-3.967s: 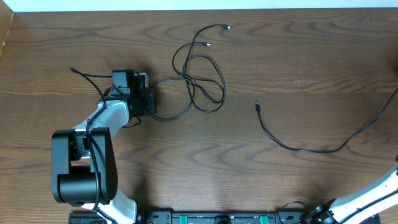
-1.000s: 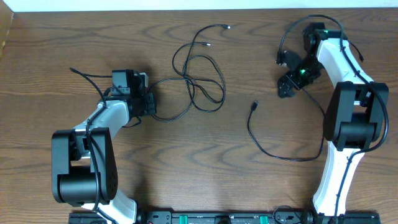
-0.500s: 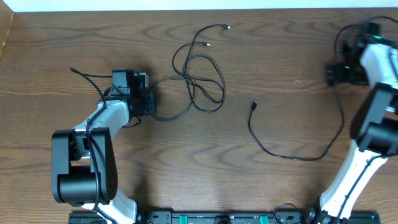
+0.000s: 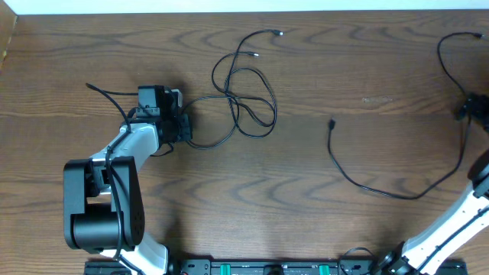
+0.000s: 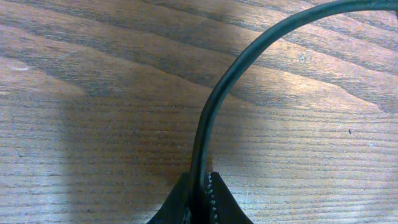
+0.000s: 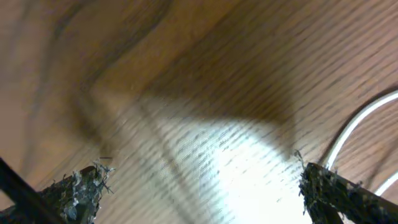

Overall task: Untangle cables
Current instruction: 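Lower the right gripper onto the black cable at center-right and grasp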

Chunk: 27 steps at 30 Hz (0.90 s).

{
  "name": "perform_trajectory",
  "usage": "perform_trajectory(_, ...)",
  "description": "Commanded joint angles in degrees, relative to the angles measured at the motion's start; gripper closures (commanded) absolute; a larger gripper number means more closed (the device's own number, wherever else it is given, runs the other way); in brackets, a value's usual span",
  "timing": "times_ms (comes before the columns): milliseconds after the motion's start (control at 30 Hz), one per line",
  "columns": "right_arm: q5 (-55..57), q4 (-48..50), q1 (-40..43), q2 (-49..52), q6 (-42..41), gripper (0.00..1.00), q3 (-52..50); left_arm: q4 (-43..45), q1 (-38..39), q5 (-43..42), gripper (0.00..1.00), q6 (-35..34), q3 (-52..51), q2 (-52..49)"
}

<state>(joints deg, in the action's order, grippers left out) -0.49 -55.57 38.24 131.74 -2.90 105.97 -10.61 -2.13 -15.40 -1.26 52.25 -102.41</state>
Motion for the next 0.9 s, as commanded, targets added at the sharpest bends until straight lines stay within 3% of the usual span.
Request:
perform_trajectory(0,-11.47,-0.9,0.96,-2.05,3.26,0.02,4.68,-0.42,0.35,-0.68,0.92,0.15,-0.7,-0.46)
perform_trajectory(200,-11.58,-0.48,0.0,-10.78,6.47,0.01,8.81,-0.02,0.35,-0.68,0.92,0.13,-0.7,-0.46)
perform_trajectory(333,-16.46,-0.98,-2.14,-17.7,13.53,0.01,8.83,0.9,0.35,-0.68,0.93,0.13,-0.7,-0.46)
perform_trajectory(533,-19.63,-12.61,-8.72,-23.15,26.97,0.01,8.81,1.03,0.35,-0.68,0.92,0.11,-0.7,-0.46)
perform_trajectory(867,-19.47,-26.29,-23.52,-22.88,28.52,0.01,8.24,1.05,0.35,-0.68,0.93,0.13,-0.7,-0.46)
